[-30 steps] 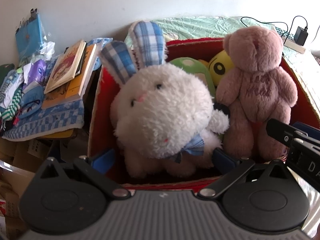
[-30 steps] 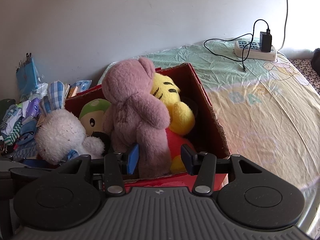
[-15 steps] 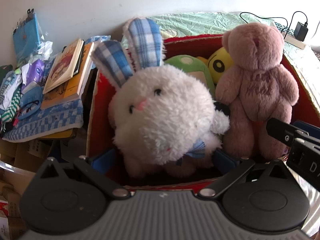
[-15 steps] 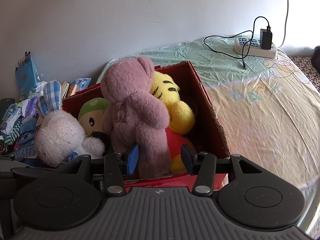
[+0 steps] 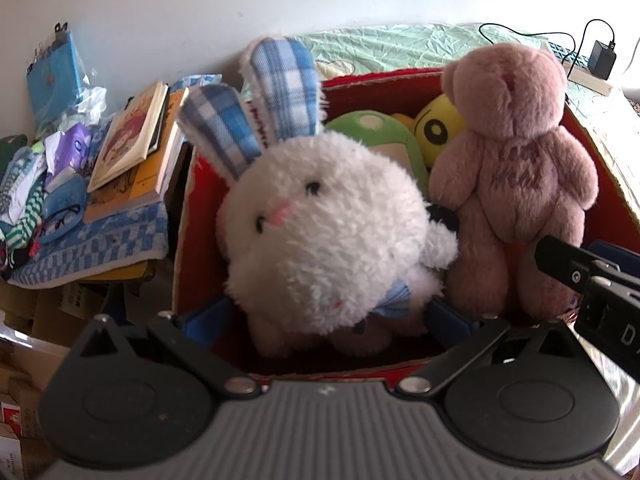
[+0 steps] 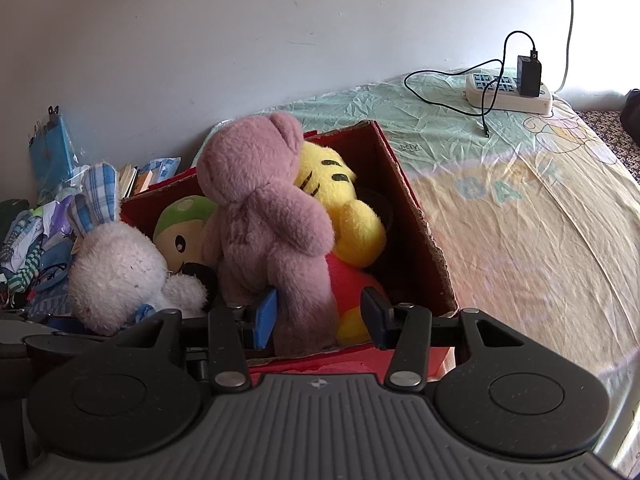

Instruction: Organize objects

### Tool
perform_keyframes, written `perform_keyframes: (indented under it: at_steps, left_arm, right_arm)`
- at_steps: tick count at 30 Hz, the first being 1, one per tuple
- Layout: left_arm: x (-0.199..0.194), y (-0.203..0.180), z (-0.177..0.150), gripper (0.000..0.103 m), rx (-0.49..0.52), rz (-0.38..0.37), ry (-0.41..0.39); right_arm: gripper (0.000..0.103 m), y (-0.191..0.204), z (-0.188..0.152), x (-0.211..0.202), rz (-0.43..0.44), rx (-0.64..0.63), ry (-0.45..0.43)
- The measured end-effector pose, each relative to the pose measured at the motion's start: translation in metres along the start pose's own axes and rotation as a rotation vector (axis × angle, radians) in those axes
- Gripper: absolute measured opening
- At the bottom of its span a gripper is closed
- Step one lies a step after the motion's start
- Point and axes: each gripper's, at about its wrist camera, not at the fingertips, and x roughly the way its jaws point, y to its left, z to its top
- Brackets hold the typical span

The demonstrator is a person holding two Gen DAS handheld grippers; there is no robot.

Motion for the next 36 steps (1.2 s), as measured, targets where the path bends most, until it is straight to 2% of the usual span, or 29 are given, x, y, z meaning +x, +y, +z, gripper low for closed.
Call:
perform_keyframes:
  at_steps: [36]
  left_arm:
    - [0.0019,-0.0005,-0.0006,0.103,-0.006,-0.002,-0.007]
  right_arm:
    - [0.049,0.0003,0.0010,0.0011,-0.001,-0.004,0.001]
